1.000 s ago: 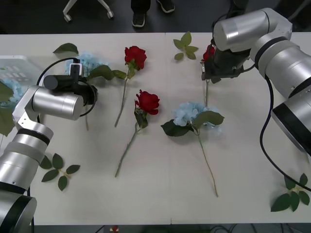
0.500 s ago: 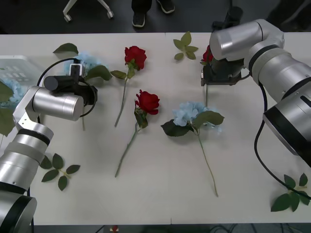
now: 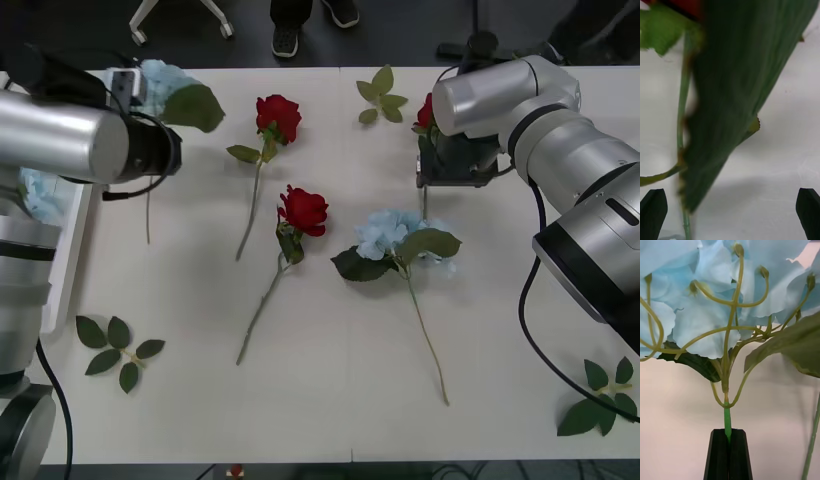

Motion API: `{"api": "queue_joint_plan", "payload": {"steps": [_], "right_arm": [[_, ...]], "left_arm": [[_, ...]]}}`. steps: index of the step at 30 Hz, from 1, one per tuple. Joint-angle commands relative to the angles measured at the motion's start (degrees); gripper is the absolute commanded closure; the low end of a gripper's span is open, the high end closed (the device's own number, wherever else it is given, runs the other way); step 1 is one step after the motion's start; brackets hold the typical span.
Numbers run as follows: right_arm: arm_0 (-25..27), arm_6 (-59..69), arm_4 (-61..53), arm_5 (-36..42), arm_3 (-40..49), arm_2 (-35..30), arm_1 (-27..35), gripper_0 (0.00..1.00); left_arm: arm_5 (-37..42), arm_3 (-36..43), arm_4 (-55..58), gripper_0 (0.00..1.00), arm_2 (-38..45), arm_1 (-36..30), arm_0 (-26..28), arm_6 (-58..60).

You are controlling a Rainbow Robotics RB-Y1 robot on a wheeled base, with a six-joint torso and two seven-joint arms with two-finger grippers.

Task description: Place the red flowers into the right box and the blue flowers into the left box. If a person shows an open palm, hand one flower to the person first, then continue sorting.

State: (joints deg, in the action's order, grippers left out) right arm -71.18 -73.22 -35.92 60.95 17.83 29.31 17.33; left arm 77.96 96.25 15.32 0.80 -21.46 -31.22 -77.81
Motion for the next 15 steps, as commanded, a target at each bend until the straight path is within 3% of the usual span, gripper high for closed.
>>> {"api": "queue_joint_plan", "payload": {"steps": [1,7,13,15], "right_arm": [[-3.3,2.5,-0.1,-0.4,-0.4,-0.4,-1.3,0.0],[-3.3,2.5,0.1,-2.3,-2.3,-0.4,-1.7,0.0],[-3.2,2.5,-0.2,-2.1,-2.5,-0.4,-1.8,0.0],[-3.2,2.5,-0.3,-2.1,-2.7,-0.4,-2.0,0.06]], "left_arm": [[9.1,9.3,0.4,1.0,6.0,-5.0,-1.5,-1.2],[16.3,13.3,0.5,1.0,12.1,-12.2,-1.3,-2.7],[12.5,10.6,0.5,1.0,17.1,-18.9,1.0,-4.4],[9.6,8.9,0.6,1.0,18.2,-20.6,2.2,-4.8]]}}
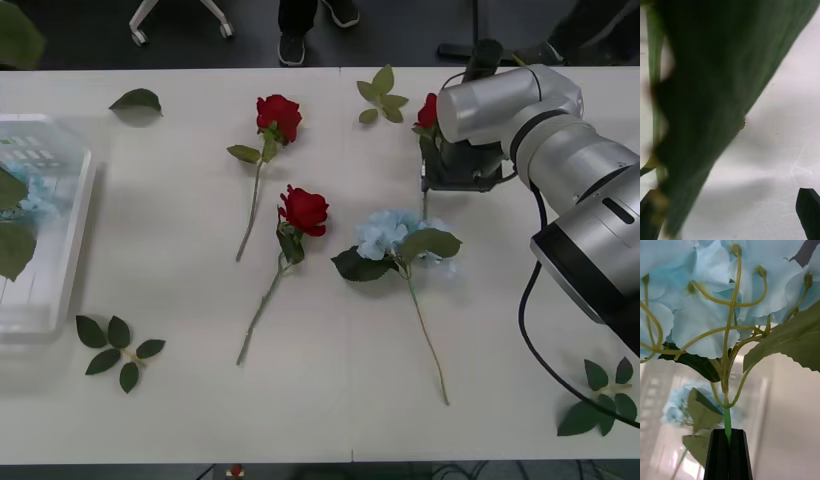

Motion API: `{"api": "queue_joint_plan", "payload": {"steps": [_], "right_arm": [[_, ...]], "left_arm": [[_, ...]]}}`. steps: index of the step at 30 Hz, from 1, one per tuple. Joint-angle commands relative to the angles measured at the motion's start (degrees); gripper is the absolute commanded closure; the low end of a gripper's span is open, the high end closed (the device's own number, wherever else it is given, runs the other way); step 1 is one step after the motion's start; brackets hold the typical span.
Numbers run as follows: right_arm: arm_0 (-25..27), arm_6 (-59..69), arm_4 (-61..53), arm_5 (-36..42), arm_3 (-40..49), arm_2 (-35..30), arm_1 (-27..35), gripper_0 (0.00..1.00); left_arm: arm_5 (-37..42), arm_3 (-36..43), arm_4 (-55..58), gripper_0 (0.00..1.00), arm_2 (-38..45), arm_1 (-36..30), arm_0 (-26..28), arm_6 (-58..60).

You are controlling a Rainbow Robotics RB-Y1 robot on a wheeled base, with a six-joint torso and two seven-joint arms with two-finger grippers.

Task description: Place the red flowers into the right box and the blue flowers into the left box. If a person shows an open palm, hand one flower to the person first, then continue sorting.

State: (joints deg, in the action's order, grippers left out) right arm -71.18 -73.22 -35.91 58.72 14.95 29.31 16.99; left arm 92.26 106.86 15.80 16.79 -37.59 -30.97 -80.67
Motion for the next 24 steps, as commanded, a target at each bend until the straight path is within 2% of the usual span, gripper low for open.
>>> {"api": "queue_joint_plan", "payload": {"steps": [1,3,5,9,15,21,24], "right_arm": [[-3.3,2.5,-0.3,0.0,0.1,-0.4,-1.6,0.14],[-3.3,2.5,-0.3,0.0,0.1,-0.5,-1.8,0.27],[-2.8,2.5,-0.4,0.0,0.1,-0.4,-1.9,0.33],[-2.6,2.5,-0.7,-0.1,0.1,-0.4,-2.1,0.52],[-2.6,2.6,-1.2,0.1,0.0,-0.4,-2.3,0.76],[-2.6,2.9,-1.5,0.0,-0.7,-0.5,-2.8,0.82],[-2.6,2.9,-1.6,0.1,-0.7,-0.5,-2.8,0.88]], "left_arm": [[-7.1,-3.2,0.1,1.0,2.7,-5.6,2.8,-2.5],[-11.4,-6.2,0.1,1.0,3.6,-6.9,3.7,-4.5],[-14.7,-8.9,0.1,1.0,4.5,-7.6,4.4,-5.9],[-25.3,-15.9,0.2,1.0,6.7,-7.8,7.3,-10.6],[-36.0,-23.4,0.7,1.0,6.4,-7.8,11.1,-12.0],[-46.6,-30.0,4.5,1.0,4.0,-7.8,14.6,-12.0],[-48.6,-31.1,5.4,1.0,2.3,-7.6,15.5,-11.8]]}}
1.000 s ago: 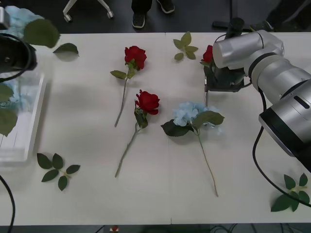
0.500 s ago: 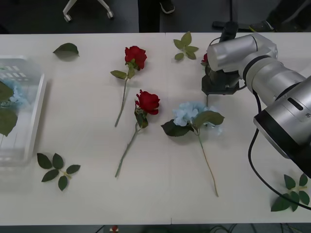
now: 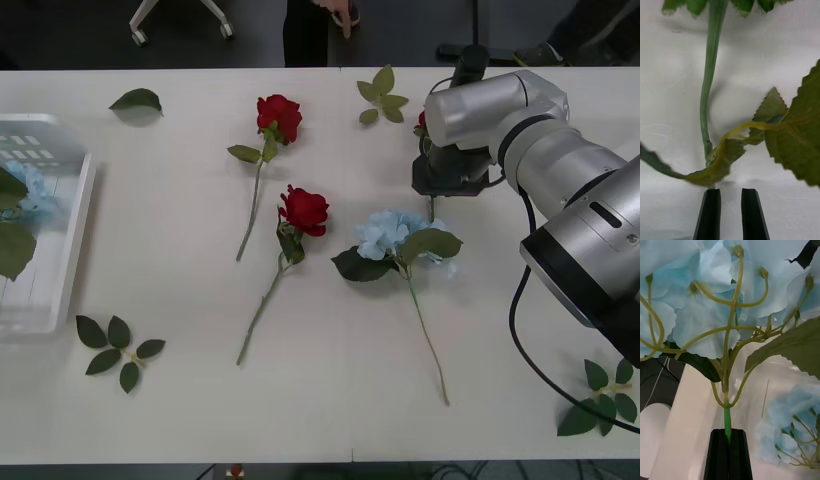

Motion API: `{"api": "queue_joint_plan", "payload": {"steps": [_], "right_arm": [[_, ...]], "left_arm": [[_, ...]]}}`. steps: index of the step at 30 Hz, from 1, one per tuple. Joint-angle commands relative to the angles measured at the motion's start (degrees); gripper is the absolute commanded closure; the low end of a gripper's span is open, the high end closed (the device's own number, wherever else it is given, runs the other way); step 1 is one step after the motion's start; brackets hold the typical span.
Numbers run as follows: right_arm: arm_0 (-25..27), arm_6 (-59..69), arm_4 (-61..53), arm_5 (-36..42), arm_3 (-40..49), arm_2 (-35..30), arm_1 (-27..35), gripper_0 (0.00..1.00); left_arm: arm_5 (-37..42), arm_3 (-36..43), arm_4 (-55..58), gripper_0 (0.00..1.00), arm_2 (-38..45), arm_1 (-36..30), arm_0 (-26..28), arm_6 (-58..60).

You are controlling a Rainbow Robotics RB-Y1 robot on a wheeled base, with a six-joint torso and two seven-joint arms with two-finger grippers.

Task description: Place the red flowers into the right box and the blue flowers into the left box. If a person shows an open palm, hand one flower to the person first, then continue sorting.

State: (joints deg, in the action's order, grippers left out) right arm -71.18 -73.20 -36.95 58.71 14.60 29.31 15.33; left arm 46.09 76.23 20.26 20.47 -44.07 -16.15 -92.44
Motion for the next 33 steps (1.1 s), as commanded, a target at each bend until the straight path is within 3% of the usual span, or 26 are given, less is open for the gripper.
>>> {"api": "queue_joint_plan", "payload": {"steps": [1,3,12,13,15,16,17,18,19,20,21,24,25,33], "right_arm": [[-2.6,2.9,-0.7,0.0,-0.5,-0.4,-1.2,0.91],[-2.6,3.0,-0.7,0.1,-0.7,-0.4,-1.3,1.0],[-2.6,3.0,-0.6,1.2,-0.8,-0.4,-1.3,1.0],[-2.6,2.7,-0.5,1.3,-0.7,-0.4,-1.3,1.0],[-2.6,2.7,-0.5,1.5,-0.7,-0.7,-1.3,1.0],[-2.6,2.5,-0.5,1.5,-0.7,-0.8,-1.3,1.0],[-2.6,2.5,-0.3,1.7,-0.7,-0.9,-1.3,1.0],[-2.6,2.5,-0.3,1.8,-0.7,-0.9,-1.3,1.0],[-2.6,2.2,-0.2,1.8,-0.7,-1.1,-1.3,0.82],[-2.7,2.1,-0.3,2.0,-0.6,-1.4,-1.3,0.43],[-2.8,2.0,-0.4,2.2,-0.5,-1.8,-1.1,0.26],[-3.6,1.2,-0.5,3.5,-0.5,-3.6,-0.5,0.26],[-4.1,0.9,-0.5,4.3,-0.5,-4.1,-0.3,0.03],[-5.3,-0.7,-0.4,5.4,0.0,-5.5,0.1,0.0]], "left_arm": [[-2.8,-0.5,0.7,1.0,-1.7,-0.7,0.9,0.2],[-3.0,-0.5,0.2,1.0,-1.7,-0.1,1.3,0.2],[-3.5,-0.4,-1.0,1.0,-1.8,2.1,1.7,0.0],[-3.6,-0.3,-1.0,0.96,-1.8,2.0,1.7,0.0],[-3.6,-0.1,-0.9,0.74,-1.8,2.0,1.7,-0.2],[-3.6,-0.1,-0.8,0.69,-1.9,2.1,1.7,-0.3],[-3.6,0.1,-0.8,0.53,-2.1,2.1,1.7,-0.4],[-3.6,0.2,-0.8,0.48,-2.2,2.1,1.7,-0.4],[-3.5,0.6,-0.7,0.4,-2.2,2.0,1.9,-0.5],[-3.5,0.9,-0.7,0.32,-2.3,2.1,2.1,-0.7],[-3.1,1.1,-0.7,0.26,-2.3,2.0,2.2,-0.8],[1.6,3.9,-0.1,0.18,-2.0,1.6,2.2,-1.2],[5.0,6.1,0.0,0.17,-1.5,1.4,2.2,-1.1],[27.6,23.6,6.3,0.17,3.3,0.3,1.8,-1.1]]}}
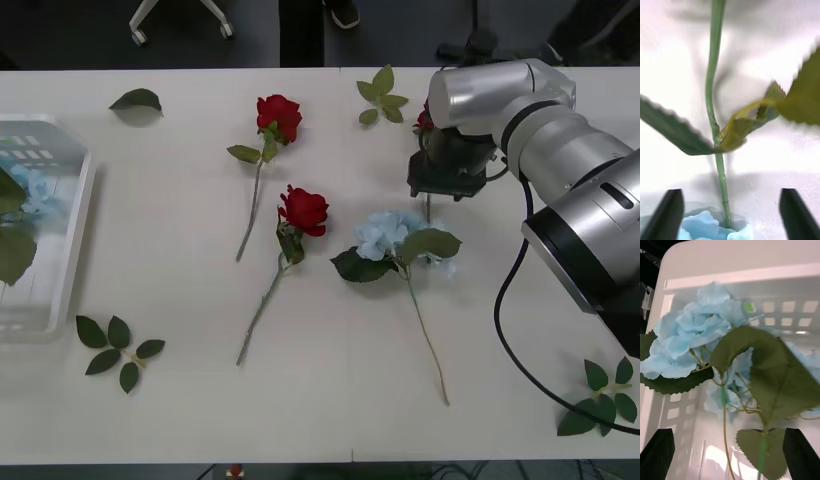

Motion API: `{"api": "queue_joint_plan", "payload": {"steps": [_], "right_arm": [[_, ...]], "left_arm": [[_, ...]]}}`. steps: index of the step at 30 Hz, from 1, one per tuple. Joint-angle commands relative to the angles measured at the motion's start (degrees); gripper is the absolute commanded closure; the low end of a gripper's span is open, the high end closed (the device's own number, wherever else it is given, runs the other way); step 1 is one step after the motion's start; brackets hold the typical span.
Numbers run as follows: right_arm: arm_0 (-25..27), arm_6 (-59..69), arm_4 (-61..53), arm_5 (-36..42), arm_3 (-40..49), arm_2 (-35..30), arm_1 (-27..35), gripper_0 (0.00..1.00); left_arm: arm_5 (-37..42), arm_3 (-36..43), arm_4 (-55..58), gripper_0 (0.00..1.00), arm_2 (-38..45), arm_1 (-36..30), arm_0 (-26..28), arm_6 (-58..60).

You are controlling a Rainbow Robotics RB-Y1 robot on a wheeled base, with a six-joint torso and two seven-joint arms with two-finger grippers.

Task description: Place the red flowers into the right box and the blue flowers into the left box. If a person shows an open palm, hand one flower to the person first, then continue sorting.

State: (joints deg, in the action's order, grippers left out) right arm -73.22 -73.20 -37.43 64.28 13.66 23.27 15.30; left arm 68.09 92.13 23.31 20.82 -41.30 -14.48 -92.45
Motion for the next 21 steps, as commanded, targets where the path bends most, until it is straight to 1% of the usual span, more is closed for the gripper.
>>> {"api": "queue_joint_plan", "payload": {"steps": [1,5,9,11,14,17,18,21], "right_arm": [[-3.4,-0.8,0.0,-0.3,1.0,0.5,0.1,0.0],[-3.7,-1.2,0.2,-0.6,1.0,0.4,-0.1,0.0],[-3.3,-1.4,0.8,-1.4,1.0,0.5,-0.9,0.0],[-3.2,-1.5,1.0,-1.6,1.0,0.5,-1.1,0.0],[-3.2,-1.3,1.0,-1.7,1.0,0.5,-1.8,0.0],[-2.5,-1.2,1.0,-2.9,1.0,0.6,-2.1,0.0],[-2.0,-1.3,0.8,-3.8,1.0,0.5,-2.4,0.0],[-1.1,-1.5,0.8,-5.1,1.0,0.5,-2.4,0.0]], "left_arm": [[7.3,9.3,4.3,0.17,3.3,-2.6,0.0,-1.0],[12.4,15.7,9.1,0.17,2.4,-2.7,-1.2,-0.2],[13.6,20.1,12.0,0.17,-1.0,-2.5,-2.6,1.1],[13.5,22.1,12.1,0.17,-3.4,-1.9,-3.2,3.8],[13.0,25.2,11.0,0.17,-9.0,-0.1,-4.8,7.9],[11.6,26.1,9.0,0.16,-14.1,2.3,-6.3,10.4],[10.7,26.1,7.3,0.16,-17.7,3.9,-7.2,11.4],[9.4,25.6,1.8,0.16,-24.1,7.0,-8.7,13.3]]}}
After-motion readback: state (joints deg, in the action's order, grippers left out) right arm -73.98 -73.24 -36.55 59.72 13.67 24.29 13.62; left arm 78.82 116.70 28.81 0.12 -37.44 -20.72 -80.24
